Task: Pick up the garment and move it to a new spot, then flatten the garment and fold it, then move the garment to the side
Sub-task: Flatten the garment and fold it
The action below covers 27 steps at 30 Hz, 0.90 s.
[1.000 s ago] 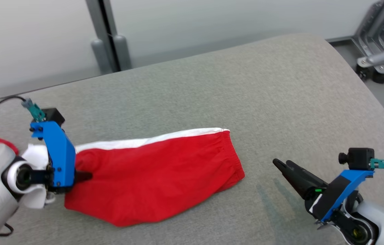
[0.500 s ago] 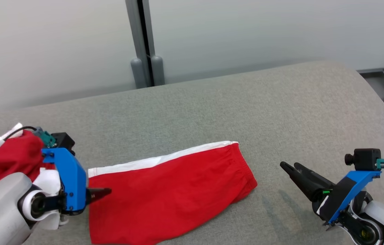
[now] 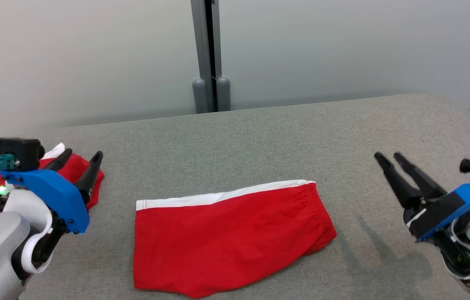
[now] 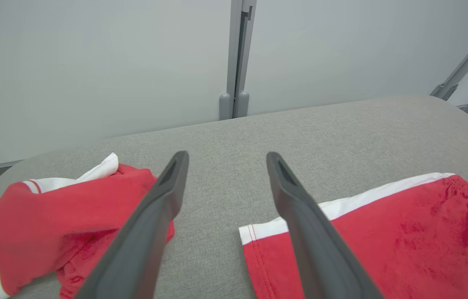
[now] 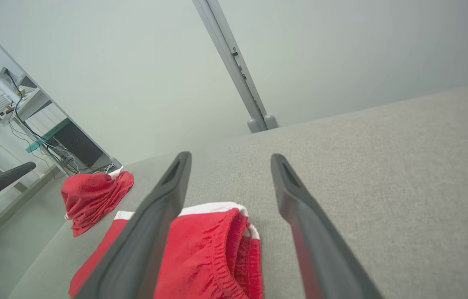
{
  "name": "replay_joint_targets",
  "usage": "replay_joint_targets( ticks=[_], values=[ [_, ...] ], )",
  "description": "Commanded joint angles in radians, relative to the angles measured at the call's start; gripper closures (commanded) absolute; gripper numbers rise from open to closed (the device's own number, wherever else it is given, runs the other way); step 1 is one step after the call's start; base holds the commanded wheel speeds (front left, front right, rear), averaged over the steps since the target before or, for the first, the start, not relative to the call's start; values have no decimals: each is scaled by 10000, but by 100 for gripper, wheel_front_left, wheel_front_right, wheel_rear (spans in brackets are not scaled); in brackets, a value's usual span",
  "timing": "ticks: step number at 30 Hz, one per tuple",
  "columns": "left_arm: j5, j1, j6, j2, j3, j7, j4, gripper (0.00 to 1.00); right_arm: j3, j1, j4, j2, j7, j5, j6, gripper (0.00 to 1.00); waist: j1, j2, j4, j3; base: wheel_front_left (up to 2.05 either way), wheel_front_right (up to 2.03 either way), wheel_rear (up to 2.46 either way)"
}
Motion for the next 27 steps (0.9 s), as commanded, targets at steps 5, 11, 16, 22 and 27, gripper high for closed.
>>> replay_joint_targets(
  ticks=[5,11,16,22,27],
  values=[
    [190,796,914,256,497,-1559,-589,0,-2612,1048,-147,1055,-46,-2166,1,0,0,-1,338,5,0,0,0],
    [373,1957,2080,218,1449,-2676,-1376,0,-5387,2341,-831,2517,-47,-4579,1,0,0,-1,439,-67,0,0,0],
    [2029,3941,2896,-778,4271,-2732,-2433,0,-6684,3451,-1310,3479,-47,-6084,1,0,0,-1,517,-74,0,0,0],
    [4591,6269,2323,-2566,6781,-2740,-3037,0,-6856,4102,-1164,3900,-49,-7213,1,0,0,-1,517,-95,0,0,0],
    [6031,7208,1598,-3835,7749,-2741,-3062,0,-6744,4302,-924,4098,-49,-7820,1,0,0,-1,528,-101,0,0,0]
  ],
)
